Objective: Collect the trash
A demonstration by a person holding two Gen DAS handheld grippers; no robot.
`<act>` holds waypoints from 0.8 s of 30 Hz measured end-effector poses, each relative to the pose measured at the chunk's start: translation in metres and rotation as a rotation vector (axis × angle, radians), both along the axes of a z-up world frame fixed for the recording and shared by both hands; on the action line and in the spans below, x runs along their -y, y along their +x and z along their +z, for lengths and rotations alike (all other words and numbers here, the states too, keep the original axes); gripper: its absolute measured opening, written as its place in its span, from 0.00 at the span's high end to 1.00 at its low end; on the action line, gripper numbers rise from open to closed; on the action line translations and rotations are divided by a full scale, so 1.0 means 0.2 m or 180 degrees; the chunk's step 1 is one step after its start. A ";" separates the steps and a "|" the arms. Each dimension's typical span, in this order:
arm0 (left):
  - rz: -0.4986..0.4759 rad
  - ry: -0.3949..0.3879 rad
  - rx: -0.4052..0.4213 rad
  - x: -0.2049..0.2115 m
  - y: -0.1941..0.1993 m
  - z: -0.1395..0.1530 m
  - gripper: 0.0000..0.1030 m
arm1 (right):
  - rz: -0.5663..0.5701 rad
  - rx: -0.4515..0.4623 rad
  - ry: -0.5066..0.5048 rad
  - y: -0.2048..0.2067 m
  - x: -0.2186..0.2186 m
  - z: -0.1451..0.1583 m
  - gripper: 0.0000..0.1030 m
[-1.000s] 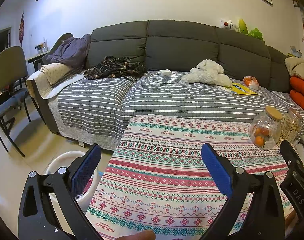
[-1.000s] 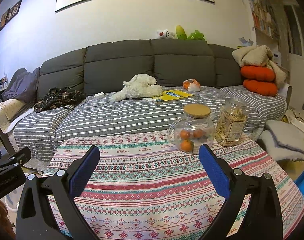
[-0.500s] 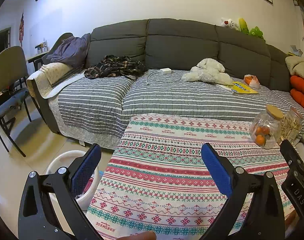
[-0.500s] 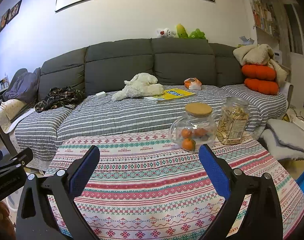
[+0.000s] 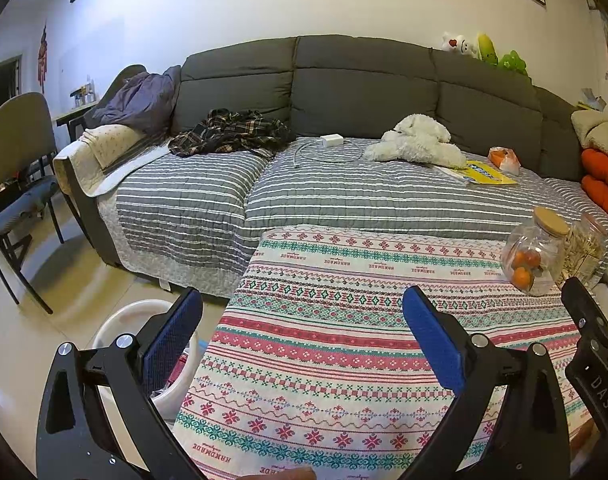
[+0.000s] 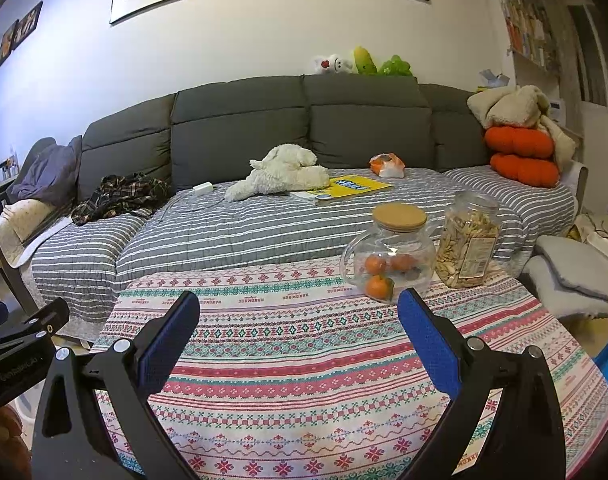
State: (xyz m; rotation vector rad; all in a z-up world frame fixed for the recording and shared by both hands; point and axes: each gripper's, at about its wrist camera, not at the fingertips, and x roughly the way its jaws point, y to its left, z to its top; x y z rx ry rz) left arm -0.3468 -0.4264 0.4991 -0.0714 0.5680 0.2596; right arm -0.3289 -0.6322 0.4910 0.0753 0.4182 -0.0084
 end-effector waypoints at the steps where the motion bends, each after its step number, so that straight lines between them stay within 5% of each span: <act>1: 0.0000 0.0002 -0.0003 0.00 0.00 0.00 0.07 | 0.0000 -0.0007 0.0006 0.00 0.00 0.00 0.06; 24: -0.0104 0.0104 0.0045 0.04 0.00 -0.01 0.15 | 0.0010 -0.0117 0.0072 0.03 0.01 -0.03 0.07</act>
